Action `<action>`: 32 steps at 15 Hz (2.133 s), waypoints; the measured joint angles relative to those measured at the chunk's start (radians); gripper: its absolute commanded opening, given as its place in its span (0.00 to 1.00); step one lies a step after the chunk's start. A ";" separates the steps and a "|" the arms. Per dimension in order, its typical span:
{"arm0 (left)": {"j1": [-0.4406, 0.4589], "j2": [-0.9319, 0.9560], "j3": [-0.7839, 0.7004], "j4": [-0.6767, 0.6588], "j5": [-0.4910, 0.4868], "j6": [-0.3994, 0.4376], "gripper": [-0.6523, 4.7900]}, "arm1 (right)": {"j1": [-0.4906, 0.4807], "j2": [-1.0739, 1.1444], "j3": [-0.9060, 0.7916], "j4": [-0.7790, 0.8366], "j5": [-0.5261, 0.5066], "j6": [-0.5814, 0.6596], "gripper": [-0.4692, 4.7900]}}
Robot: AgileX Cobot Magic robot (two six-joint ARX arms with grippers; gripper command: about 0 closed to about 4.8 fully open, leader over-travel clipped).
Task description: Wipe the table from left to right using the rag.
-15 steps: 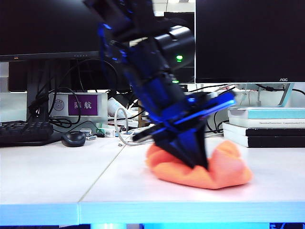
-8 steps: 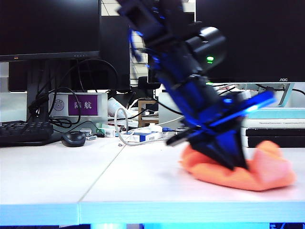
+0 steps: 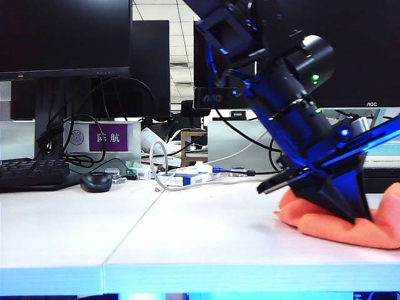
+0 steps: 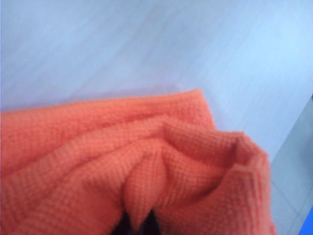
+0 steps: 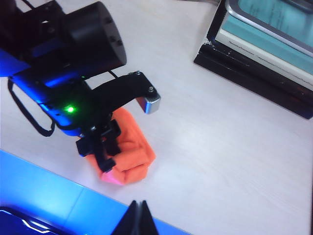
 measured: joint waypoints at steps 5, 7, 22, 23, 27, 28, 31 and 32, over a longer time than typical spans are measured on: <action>-0.019 0.046 0.058 0.014 0.023 -0.012 0.11 | 0.000 -0.024 0.000 -0.057 0.035 0.052 0.09; -0.032 0.063 0.079 0.018 0.031 -0.014 0.11 | -0.001 -0.033 0.000 -0.059 0.041 0.057 0.09; -0.072 0.162 0.200 0.093 0.067 -0.097 0.11 | -0.058 -0.067 0.000 -0.059 0.043 0.060 0.09; -0.072 0.166 0.200 0.103 0.069 -0.101 0.11 | -0.058 -0.068 0.000 -0.059 0.043 0.059 0.09; -0.074 0.180 0.202 0.142 0.090 -0.138 0.11 | -0.058 -0.070 0.000 -0.059 0.044 0.059 0.09; -0.078 0.185 0.202 0.158 0.090 -0.145 0.11 | -0.058 -0.069 0.000 -0.059 0.043 0.059 0.09; -0.086 0.195 0.206 0.191 0.092 -0.176 0.11 | -0.058 -0.069 0.000 -0.059 0.043 0.059 0.09; -0.090 0.211 0.232 0.188 0.091 -0.184 0.11 | -0.058 -0.069 0.000 -0.059 0.043 0.059 0.09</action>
